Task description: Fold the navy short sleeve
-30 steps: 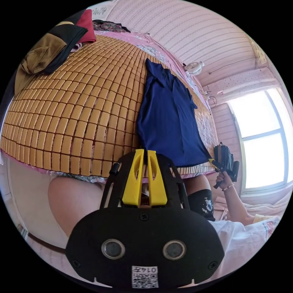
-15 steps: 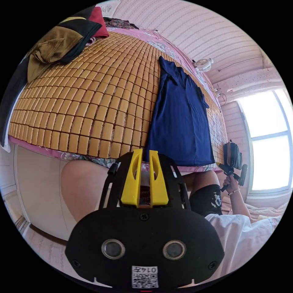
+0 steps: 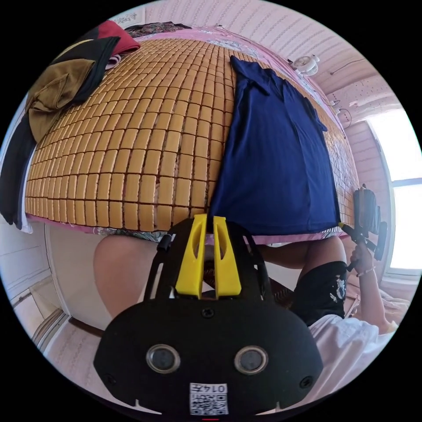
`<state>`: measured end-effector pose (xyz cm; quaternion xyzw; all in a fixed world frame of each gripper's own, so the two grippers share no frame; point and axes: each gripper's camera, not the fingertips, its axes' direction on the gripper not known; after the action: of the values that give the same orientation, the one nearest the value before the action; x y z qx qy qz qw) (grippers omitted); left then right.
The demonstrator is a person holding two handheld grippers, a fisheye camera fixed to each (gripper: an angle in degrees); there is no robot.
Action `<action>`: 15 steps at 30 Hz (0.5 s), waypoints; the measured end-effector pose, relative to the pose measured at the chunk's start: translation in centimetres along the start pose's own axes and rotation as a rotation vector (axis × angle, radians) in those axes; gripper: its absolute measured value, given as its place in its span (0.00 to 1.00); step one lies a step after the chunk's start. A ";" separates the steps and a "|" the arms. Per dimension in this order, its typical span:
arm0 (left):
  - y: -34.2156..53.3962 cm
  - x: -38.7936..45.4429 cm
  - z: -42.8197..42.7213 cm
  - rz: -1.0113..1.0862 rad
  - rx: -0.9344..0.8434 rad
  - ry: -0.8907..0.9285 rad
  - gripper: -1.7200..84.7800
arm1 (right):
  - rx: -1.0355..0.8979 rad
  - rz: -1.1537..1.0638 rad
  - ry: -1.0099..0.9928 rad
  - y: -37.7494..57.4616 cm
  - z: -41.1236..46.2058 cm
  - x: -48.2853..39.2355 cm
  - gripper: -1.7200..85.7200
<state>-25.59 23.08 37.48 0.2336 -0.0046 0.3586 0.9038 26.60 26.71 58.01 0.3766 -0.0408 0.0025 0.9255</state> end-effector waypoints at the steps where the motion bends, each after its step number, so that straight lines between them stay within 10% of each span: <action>1: 0.4 -0.4 -0.1 -0.011 0.018 0.021 0.02 | -0.010 -0.009 0.005 0.0 0.0 -0.2 0.04; 15: 6.1 -1.5 2.7 -0.083 0.117 0.046 0.06 | -0.186 -0.007 0.033 1.5 3.2 -2.1 0.10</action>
<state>-30.25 24.84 42.22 0.2778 0.0467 0.3258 0.9025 24.24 25.60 61.18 0.2889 -0.0241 0.0015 0.9571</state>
